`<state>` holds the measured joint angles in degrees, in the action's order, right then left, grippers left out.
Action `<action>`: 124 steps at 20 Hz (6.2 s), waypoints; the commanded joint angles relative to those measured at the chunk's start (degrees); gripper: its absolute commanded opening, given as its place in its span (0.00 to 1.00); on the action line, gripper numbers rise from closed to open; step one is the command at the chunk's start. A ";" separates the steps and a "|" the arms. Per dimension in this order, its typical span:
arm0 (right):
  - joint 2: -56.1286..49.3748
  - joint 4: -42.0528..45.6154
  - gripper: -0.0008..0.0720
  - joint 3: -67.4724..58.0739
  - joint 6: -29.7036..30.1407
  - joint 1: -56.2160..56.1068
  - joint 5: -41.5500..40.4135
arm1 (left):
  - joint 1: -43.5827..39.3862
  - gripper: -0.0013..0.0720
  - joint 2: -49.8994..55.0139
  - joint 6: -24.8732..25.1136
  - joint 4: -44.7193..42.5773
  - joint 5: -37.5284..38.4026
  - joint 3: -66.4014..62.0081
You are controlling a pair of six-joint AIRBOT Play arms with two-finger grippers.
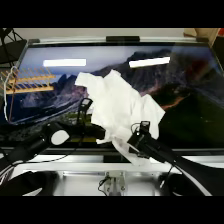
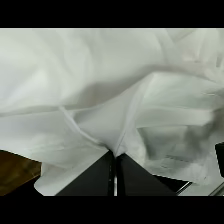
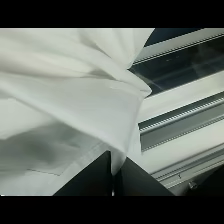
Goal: Fold the shirts.
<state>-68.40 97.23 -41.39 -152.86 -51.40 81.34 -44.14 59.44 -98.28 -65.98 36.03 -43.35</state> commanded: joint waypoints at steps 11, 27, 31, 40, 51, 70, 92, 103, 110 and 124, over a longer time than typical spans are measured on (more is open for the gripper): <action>26.10 22.84 0.08 -46.07 41.13 0.63 -6.60 | 13.70 0.09 -14.38 6.73 -2.82 0.11 -33.11; 2.34 6.91 0.09 -30.93 29.75 0.63 -3.19 | 10.29 0.14 -14.69 -10.16 -19.12 15.30 -1.95; 1.42 4.39 0.09 -30.93 28.92 0.63 -4.87 | 14.84 0.69 -12.74 -5.81 -19.37 16.35 -2.36; 1.42 -3.15 0.09 -30.93 28.96 0.63 -4.76 | 55.17 0.86 -11.52 14.53 -37.68 29.33 -12.81; 1.42 -7.67 0.09 -30.93 33.20 0.63 -1.92 | 70.95 0.86 24.17 18.51 -33.27 29.38 -39.63; 1.42 -2.80 0.09 -30.93 32.85 0.63 -2.12 | 85.90 0.84 35.34 32.76 -29.31 29.29 -37.81; 1.42 -2.62 0.09 -30.93 28.96 0.63 -2.54 | 84.35 0.20 42.05 37.97 -28.44 21.99 -37.90; 1.73 -1.77 0.09 -30.95 28.96 0.63 -1.68 | 79.21 0.09 37.68 35.17 -27.45 22.62 -37.90; 9.07 2.82 0.09 -31.17 28.96 0.63 0.90 | 78.38 0.09 24.28 26.97 -27.96 25.55 -37.90; 7.15 9.57 0.09 -31.10 44.02 14.67 0.68 | 12.96 0.09 -17.51 13.09 -30.36 61.46 -21.24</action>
<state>-61.10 107.63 -72.49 -115.66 -42.17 82.74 -12.97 50.52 -79.46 -90.74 84.82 -71.13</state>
